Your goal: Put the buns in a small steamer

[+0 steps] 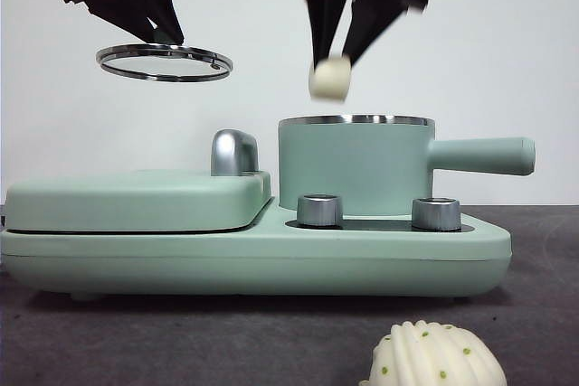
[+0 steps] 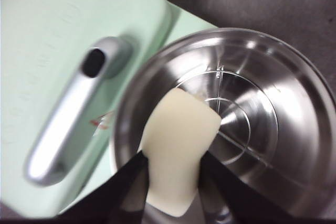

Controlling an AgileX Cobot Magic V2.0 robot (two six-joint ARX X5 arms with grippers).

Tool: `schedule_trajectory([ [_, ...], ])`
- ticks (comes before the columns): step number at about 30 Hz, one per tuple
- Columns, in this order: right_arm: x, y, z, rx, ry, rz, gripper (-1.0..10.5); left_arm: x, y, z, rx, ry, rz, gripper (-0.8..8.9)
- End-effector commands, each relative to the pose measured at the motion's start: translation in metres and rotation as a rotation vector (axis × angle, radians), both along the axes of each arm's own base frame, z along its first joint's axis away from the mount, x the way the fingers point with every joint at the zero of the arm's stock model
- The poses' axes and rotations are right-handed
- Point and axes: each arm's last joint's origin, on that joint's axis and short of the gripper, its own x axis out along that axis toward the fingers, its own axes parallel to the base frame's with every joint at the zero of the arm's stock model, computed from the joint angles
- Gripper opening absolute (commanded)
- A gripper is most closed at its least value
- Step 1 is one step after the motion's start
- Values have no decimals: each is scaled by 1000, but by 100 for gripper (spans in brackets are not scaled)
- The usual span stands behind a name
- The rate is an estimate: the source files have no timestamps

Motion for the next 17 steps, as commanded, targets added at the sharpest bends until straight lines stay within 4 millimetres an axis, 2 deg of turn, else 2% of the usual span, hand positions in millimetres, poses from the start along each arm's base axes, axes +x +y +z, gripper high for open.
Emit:
schedule_trajectory([
  [1, 11, 9, -12, -23, 13, 38, 127, -2, 0, 17, -11, -71, -11, 15],
  [7, 24, 16, -40, -70, 69, 50, 127, -2, 0, 17, -11, -70, -11, 15],
  [12, 28, 18, -48, -73, 71, 56, 129, -2, 0, 17, -11, -70, -12, 15],
  [17, 29, 17, -48, -78, 73, 51, 276, -2, 0, 17, -11, -70, -12, 15],
])
